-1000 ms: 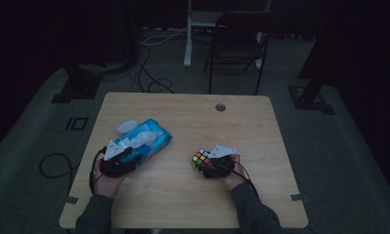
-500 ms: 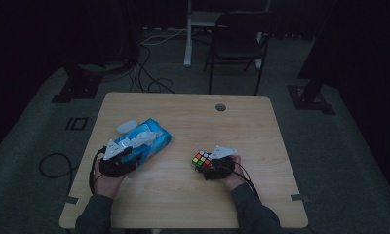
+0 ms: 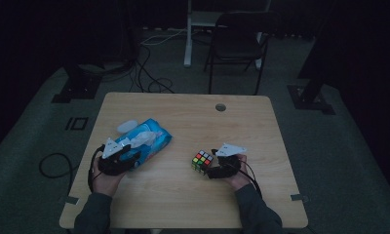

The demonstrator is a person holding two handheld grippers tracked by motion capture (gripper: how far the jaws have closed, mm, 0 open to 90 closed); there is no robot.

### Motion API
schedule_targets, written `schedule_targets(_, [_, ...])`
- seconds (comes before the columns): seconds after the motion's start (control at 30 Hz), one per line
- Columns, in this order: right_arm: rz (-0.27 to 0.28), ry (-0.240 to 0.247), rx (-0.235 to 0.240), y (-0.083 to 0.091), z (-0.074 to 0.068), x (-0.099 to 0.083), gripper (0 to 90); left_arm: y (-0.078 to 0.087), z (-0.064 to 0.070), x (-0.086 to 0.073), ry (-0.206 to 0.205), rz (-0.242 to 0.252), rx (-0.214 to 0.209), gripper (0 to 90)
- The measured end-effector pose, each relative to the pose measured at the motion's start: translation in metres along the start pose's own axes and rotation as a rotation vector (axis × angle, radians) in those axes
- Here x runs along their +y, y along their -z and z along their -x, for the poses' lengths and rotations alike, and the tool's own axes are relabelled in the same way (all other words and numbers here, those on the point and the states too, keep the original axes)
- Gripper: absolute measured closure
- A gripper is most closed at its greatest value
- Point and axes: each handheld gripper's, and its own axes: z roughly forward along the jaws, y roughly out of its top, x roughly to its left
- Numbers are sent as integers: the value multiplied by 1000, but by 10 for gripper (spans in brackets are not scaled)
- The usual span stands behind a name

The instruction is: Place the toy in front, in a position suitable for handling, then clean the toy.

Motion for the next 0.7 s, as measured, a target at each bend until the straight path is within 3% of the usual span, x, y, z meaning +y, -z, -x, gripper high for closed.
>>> schedule_targets(0.27, [34, -35, -33, 11, 10, 2, 230, 0, -3, 6, -17, 3, 17, 476])
schedule_targets(0.4, [43, -54, -59, 15, 16, 0, 237, -6, -7, 13, -32, -13, 32, 453])
schedule_targets(0.7, [46, -59, -65, 16, 17, 0, 236, -23, -9, 26, -75, -49, 42, 434])
